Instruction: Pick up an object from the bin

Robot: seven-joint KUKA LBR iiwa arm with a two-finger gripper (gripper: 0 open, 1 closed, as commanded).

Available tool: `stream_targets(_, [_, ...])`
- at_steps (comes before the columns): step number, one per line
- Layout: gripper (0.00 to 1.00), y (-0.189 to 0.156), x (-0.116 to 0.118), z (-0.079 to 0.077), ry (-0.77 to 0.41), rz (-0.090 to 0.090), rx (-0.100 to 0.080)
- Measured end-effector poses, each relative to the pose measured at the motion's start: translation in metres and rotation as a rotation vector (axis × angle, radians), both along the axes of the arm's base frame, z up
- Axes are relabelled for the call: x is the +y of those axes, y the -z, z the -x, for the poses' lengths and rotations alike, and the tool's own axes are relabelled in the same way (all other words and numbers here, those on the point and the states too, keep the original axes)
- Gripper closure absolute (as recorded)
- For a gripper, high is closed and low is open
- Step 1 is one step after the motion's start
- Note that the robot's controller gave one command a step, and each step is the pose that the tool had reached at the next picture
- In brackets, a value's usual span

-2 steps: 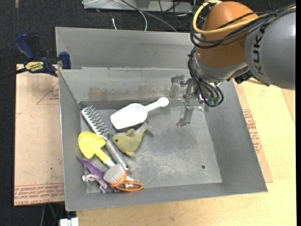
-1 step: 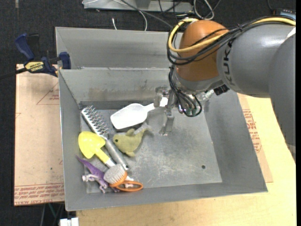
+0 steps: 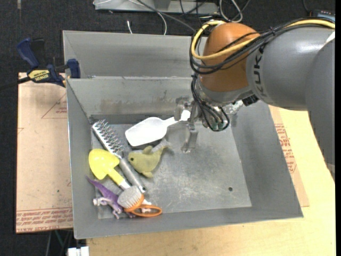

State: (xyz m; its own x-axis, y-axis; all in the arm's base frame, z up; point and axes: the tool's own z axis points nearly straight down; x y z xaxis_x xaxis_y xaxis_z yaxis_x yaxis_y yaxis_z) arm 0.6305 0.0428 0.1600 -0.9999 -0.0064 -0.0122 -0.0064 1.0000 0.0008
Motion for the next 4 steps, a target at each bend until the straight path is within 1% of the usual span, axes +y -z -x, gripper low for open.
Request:
stream_targets(1, [0.00,0.047,0.061,-0.012,0.028,-0.005,0.010])
stream_targets(2, [0.00,0.069,0.030,-0.008,0.045,0.001,-0.004])
stream_targets(3, [0.00,0.089,0.080,-0.024,0.072,-0.004,0.006])
stream_targets(4, [1.00,0.089,0.073,-0.005,0.081,-0.002,-0.012])
